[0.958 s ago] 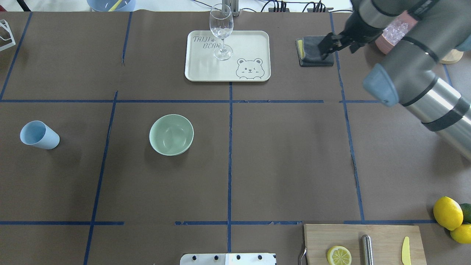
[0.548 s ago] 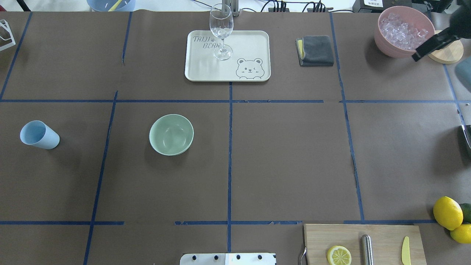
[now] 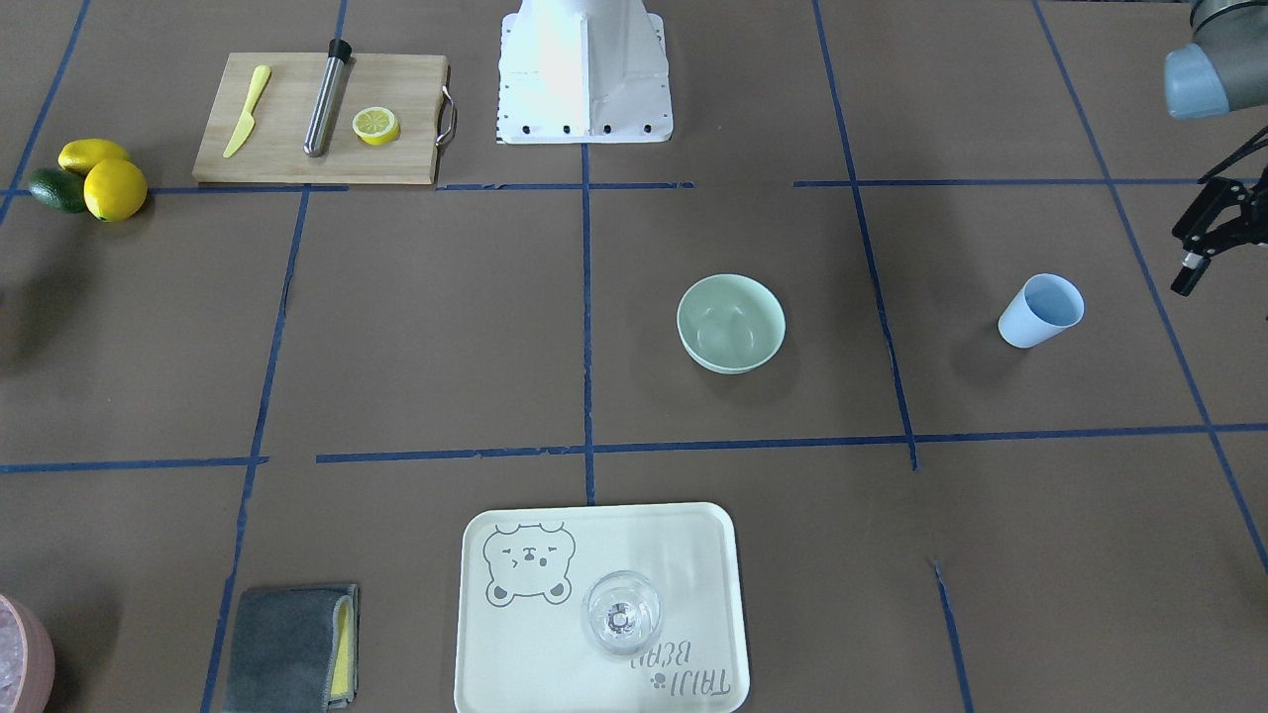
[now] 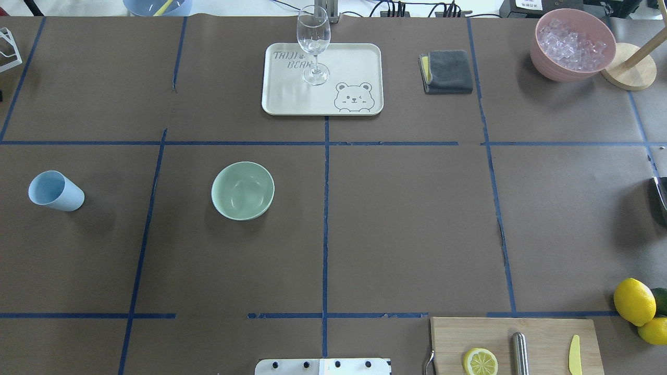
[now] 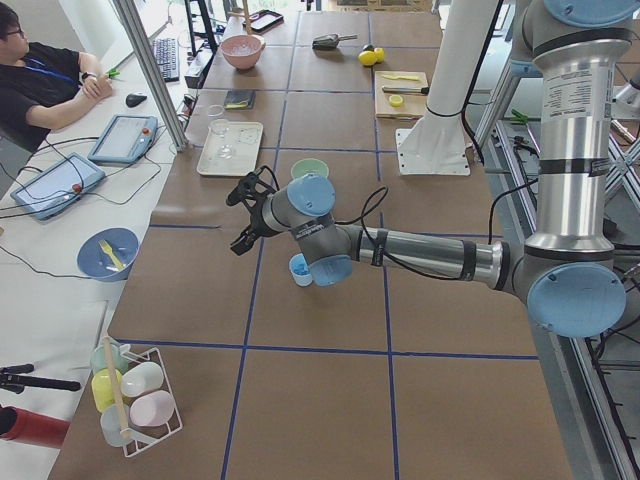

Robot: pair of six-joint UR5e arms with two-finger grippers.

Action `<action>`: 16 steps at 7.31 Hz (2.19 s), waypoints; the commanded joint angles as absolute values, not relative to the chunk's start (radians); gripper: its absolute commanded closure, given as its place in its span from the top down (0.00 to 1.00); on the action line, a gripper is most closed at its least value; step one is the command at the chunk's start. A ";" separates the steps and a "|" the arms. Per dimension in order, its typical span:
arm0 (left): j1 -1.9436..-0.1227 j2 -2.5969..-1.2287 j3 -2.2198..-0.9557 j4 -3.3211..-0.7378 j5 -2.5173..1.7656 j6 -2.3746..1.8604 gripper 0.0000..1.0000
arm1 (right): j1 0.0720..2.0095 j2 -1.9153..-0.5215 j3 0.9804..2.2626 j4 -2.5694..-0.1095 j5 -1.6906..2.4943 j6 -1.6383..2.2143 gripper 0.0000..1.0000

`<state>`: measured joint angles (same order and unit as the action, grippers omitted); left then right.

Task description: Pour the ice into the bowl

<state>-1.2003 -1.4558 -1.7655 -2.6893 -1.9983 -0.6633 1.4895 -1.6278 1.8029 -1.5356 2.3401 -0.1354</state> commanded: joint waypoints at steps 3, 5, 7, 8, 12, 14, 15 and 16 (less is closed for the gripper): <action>-0.745 -1.194 -1.827 -2.935 -1.345 -0.951 1.00 | 1.493 -1.664 1.833 -1.537 2.339 -0.129 1.00; -0.504 -1.167 -1.815 -2.941 -1.051 -1.084 1.00 | 1.494 -1.664 1.836 -1.536 2.339 -0.130 1.00; -0.303 -1.166 -1.745 -2.938 -0.793 -1.208 1.00 | 1.503 -1.664 1.836 -1.536 2.339 -0.130 1.00; -0.235 -1.167 -1.702 -2.936 -0.690 -1.253 1.00 | 1.505 -1.664 1.836 -1.536 2.339 -0.130 1.00; -0.184 -1.213 -1.615 -2.931 -0.604 -1.269 1.00 | 1.505 -1.663 1.835 -1.536 2.338 -0.130 1.00; -0.184 -1.307 -1.536 -2.933 -0.595 -1.259 1.00 | 1.508 -1.663 1.835 -1.536 2.338 -0.130 1.00; -0.192 -1.308 -1.517 -2.936 -0.600 -1.259 1.00 | 1.508 -1.661 1.835 -1.536 2.336 -0.130 1.00; -0.208 -1.307 -1.516 -2.935 -0.601 -1.258 1.00 | 1.508 -1.660 1.835 -1.536 2.336 -0.129 1.00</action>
<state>-0.1932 -1.2996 -1.5309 -2.9343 -0.5990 -1.2599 1.5073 -1.6614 1.8344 -1.5355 2.3368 -0.1301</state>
